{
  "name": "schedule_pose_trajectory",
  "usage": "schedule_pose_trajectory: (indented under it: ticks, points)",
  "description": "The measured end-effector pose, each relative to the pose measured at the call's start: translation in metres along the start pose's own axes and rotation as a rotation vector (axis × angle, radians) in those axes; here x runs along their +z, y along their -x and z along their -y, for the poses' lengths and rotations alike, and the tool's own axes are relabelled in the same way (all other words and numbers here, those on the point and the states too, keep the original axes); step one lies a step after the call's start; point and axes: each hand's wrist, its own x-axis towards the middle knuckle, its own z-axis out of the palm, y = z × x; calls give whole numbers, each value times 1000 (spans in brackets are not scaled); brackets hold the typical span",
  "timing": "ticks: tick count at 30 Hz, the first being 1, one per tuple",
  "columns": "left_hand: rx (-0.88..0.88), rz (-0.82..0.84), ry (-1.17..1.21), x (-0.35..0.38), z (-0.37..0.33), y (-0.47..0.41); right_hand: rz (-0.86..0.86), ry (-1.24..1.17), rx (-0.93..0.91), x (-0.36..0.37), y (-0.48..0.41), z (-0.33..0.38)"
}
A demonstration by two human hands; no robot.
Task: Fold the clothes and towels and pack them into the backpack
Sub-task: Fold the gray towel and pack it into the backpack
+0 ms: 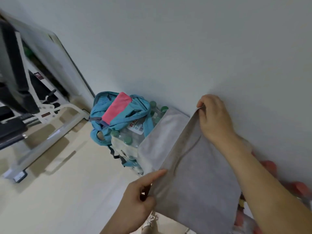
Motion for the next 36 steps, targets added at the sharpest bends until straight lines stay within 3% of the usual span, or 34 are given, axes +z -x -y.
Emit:
schedule_pose_trajectory:
  ticks: [3, 9, 12, 15, 18, 22, 24, 28, 32, 36]
  points:
    - [-41, -62, 50, -20, 12, -10, 102, -141, 95, 31, -19, 13]
    - [-188, -189, 168, -45, 38, -40, 176, -129, 226, 84, -40, 20]
    - [-229, -183, 34, -51, 54, -52, 239, -80, 257, 98, -41, 15]
    - [-223, -168, -257, -58, 62, -60, 252, -75, 273, 105, -37, 13]
    - [-6, -283, -653, -62, 41, -78, 244, -108, 284, 108, -34, 14]
    - [277, -253, -710, -53, -11, -156, 180, -152, 332, 108, -28, 15]
    - [329, -228, -768, -40, -30, -207, 152, -162, 356, 109, -27, 14]
    - [251, -154, -853, -20, -46, -273, 165, -149, 388, 111, -34, 9]
    - [218, -121, -760, -19, -40, -293, 199, -140, 426, 111, -42, 4]
    - [223, -174, -488, -23, -44, -287, 201, -212, 443, 109, -41, 0]
